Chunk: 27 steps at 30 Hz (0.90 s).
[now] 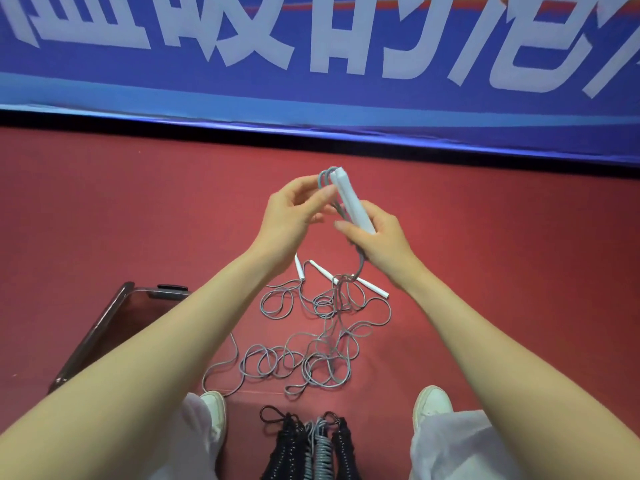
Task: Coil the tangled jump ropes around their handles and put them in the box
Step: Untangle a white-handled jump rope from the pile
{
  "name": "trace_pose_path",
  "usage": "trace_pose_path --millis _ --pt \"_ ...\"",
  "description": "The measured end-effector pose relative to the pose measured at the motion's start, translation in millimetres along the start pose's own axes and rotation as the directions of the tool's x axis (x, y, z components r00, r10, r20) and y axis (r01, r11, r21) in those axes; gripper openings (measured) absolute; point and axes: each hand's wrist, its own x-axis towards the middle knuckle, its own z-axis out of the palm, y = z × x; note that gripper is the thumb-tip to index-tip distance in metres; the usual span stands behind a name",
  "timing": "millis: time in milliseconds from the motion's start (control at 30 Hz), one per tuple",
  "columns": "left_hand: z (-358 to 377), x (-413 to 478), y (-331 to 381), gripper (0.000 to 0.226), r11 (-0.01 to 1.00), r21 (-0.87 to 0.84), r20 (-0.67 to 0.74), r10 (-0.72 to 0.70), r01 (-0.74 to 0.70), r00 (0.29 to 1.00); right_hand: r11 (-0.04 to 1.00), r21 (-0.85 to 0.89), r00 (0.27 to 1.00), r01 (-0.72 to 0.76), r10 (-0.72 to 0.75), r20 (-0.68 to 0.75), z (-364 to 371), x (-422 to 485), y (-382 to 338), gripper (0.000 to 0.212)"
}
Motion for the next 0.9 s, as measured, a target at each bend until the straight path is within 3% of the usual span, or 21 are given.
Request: trace_pose_path --millis 100,267,433,600,633,667,733,833,900 --pt "-0.1 -1.1 -5.4 0.015 1.0 -0.017 -0.036 -0.016 0.015 0.999 0.994 -0.106 0.999 0.021 -0.018 0.029 2.2 -1.9 6.0 0.026" --pt "-3.2 3.4 5.7 0.04 0.995 -0.103 -0.125 -0.009 -0.004 0.992 0.931 -0.363 0.999 0.039 -0.038 0.011 -4.9 -4.3 6.3 0.027" --pt "-15.1 6.4 14.3 0.041 0.981 -0.155 -0.11 -0.134 0.116 0.985 0.855 -0.516 0.989 0.057 0.024 0.149 -18.8 -10.1 9.7 0.03" --pt "-19.7 9.0 13.5 0.04 0.975 -0.149 -0.101 -0.181 0.166 0.978 0.576 -0.805 0.987 0.141 -0.015 0.163 -30.4 -8.1 5.8 0.035" --pt "-18.8 10.1 13.7 0.039 0.971 -0.174 -0.111 -0.185 0.165 0.976 0.56 -0.817 0.988 0.137 -0.013 0.156 -28.8 -8.3 3.7 0.035" --pt "-17.1 10.8 13.5 0.037 0.962 -0.216 -0.117 -0.194 0.165 0.974 0.582 -0.804 0.988 0.122 0.003 0.152 -26.2 -9.5 1.4 0.032" --pt "-12.8 10.6 11.6 0.031 0.928 -0.333 -0.095 -0.21 0.167 0.973 0.732 -0.679 0.991 0.06 0.038 0.129 -19.2 -11.7 -1.3 0.02" --pt "-5.4 7.6 7.0 0.021 0.927 -0.33 0.014 -0.184 0.179 0.983 0.965 -0.226 0.987 -0.133 0.15 0.057 -12.2 -11.4 -1.4 0.009" --pt "0.5 3.2 2.6 0.014 0.957 -0.221 0.105 -0.165 0.185 0.981 0.973 0.061 0.974 -0.223 0.22 0.055 -11.4 -11.4 -5.3 0.014"
